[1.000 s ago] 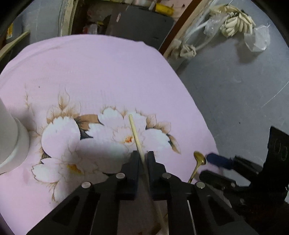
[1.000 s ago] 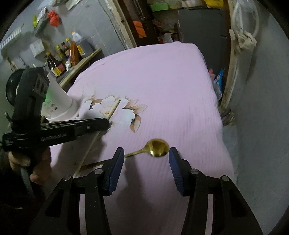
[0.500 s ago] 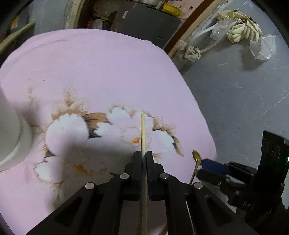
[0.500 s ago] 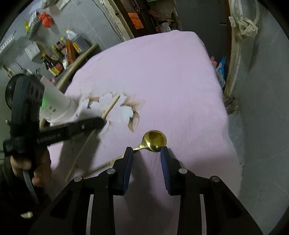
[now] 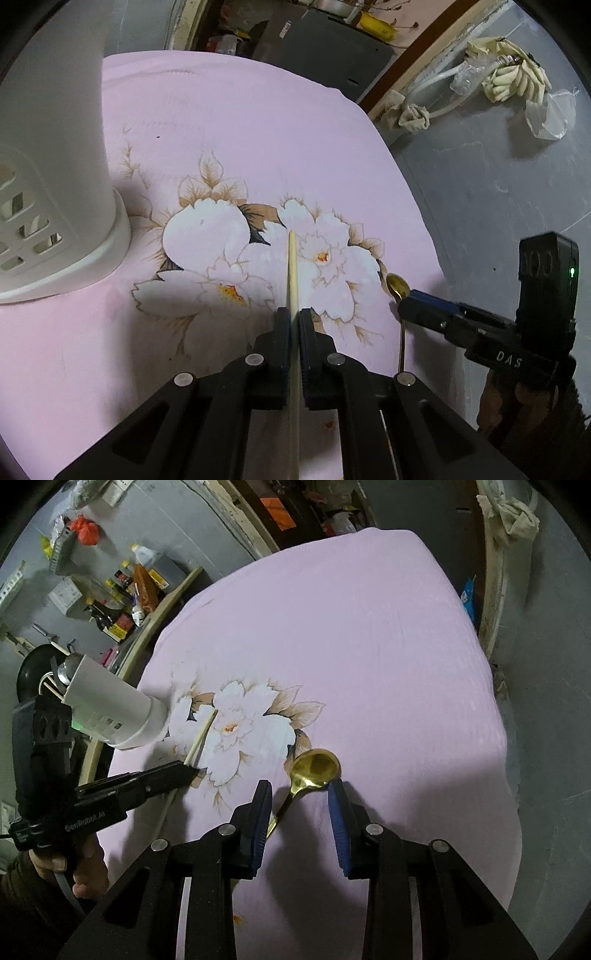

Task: Organize utensils
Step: 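Grasp the wooden chopstick with the left tool while the right tool grasps the gold spoon handle, then lift and carry the chopstick and gold spoon upright over the white caddy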

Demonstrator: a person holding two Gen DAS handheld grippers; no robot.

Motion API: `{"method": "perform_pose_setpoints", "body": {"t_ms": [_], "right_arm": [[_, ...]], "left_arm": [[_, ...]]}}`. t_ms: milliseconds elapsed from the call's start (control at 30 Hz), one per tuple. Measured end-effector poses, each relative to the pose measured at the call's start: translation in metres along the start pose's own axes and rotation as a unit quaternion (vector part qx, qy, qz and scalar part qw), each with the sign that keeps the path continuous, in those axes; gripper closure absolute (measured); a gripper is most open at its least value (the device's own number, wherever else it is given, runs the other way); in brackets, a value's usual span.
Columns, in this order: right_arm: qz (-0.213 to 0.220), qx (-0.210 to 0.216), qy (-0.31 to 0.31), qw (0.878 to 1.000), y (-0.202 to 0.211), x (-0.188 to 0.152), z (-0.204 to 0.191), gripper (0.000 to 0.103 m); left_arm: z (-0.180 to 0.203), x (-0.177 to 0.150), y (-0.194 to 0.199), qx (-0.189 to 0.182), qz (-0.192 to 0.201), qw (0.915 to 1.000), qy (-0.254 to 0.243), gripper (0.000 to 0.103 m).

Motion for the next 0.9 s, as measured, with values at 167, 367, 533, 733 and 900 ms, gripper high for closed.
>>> {"method": "perform_pose_setpoints", "body": {"t_ms": [167,367,533,733,900], "right_arm": [[0.002,0.025,-0.027,0.999,-0.005,0.004,0.004,0.084],[-0.011,0.061,-0.062,0.996,-0.015,0.002,0.001,0.084],[-0.019,0.051,-0.052,0.997,-0.023,0.002,-0.008,0.095],[-0.023,0.024,-0.018,0.999,-0.021,0.004,-0.017,0.098],[-0.041,0.015,-0.009,0.999,-0.024,0.011,-0.017,0.098]], "left_arm": [[0.002,0.005,-0.005,-0.014,-0.018,0.9997,-0.004,0.097],[0.006,0.010,-0.012,-0.014,-0.033,0.9993,-0.012,0.096],[0.004,0.009,-0.011,-0.016,-0.029,0.9994,-0.007,0.096],[0.005,0.006,-0.008,-0.007,-0.026,0.9996,-0.010,0.096],[0.006,0.007,-0.008,-0.007,-0.040,0.9989,-0.023,0.096]]}}
Point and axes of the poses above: each gripper's, at about its wrist camera, not at the fingertips, and y roughly against the way its jaws point, z to its right, x to its top, the point moved 5 cm from there along -y, roughly the way its jaws point, and after that the axes turned 1 degree about y, right-handed, at the moved point
